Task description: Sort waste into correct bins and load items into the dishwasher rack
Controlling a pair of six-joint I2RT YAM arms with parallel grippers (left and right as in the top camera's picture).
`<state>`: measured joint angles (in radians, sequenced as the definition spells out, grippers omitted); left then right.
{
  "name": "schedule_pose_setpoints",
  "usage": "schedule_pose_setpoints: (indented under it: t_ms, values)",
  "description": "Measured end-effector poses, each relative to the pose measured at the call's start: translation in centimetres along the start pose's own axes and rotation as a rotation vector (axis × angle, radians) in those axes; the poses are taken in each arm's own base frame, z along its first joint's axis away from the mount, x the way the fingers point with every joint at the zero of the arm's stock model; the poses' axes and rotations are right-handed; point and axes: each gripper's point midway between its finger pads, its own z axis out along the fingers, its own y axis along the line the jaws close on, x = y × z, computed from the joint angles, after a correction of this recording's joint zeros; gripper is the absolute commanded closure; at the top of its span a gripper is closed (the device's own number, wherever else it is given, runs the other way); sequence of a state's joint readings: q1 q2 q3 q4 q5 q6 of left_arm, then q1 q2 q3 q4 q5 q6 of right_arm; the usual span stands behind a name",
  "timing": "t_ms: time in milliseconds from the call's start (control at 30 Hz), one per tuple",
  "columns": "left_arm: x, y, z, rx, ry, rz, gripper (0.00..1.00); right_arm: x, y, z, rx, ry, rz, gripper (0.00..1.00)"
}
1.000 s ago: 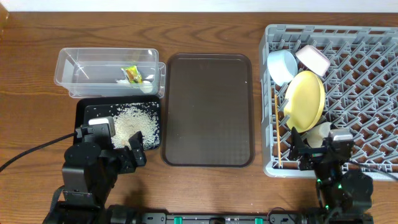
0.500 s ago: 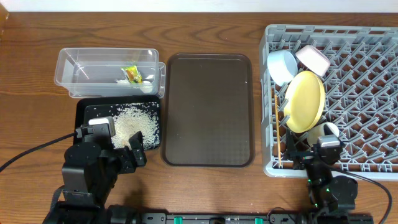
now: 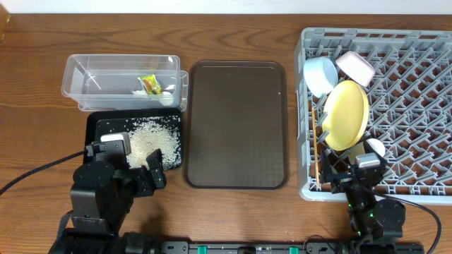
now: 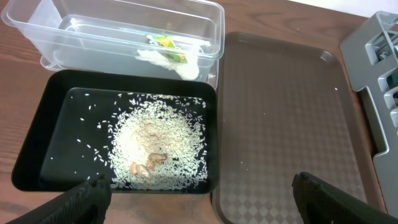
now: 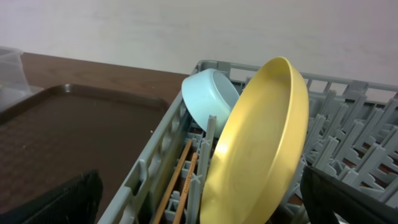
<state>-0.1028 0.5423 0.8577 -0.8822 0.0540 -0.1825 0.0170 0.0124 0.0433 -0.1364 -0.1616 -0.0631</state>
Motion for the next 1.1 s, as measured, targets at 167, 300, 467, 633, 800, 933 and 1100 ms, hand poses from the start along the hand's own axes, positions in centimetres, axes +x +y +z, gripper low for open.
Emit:
schedule_pose_setpoints:
  t_ms: [167,300,467,633,800,933,1100]
  values:
    - [0.01,0.00,0.00,0.000,0.000,0.000,0.04,0.00,0.01,0.00,0.000,0.000,0.000,0.01]
    - [0.01,0.00,0.00,0.000,0.000,0.000,0.04,0.00,0.00,0.00,0.000,0.000,0.000,0.01]
    - [0.01,0.00,0.00,0.000,0.000,0.000,0.04,-0.01,0.00,0.00,0.000,0.000,0.000,0.01]
    - [0.00,0.00,0.00,0.000,0.000,0.000,0.04,-0.01,0.00,0.00,0.000,0.000,0.000,0.01]
    - [0.01,0.00,0.00,0.000,0.000,0.000,0.04,0.00,0.03,0.00,-0.002,0.000,0.000,0.01]
    - [0.01,0.00,0.00,0.000,0.000,0.000,0.04,-0.01,0.05,0.00,-0.003,-0.001,0.000,0.01]
    - [0.40,0.13,0.00,-0.005,0.013,-0.001,0.04,-0.01,0.04,0.00,-0.003,-0.001,0.000,0.01]
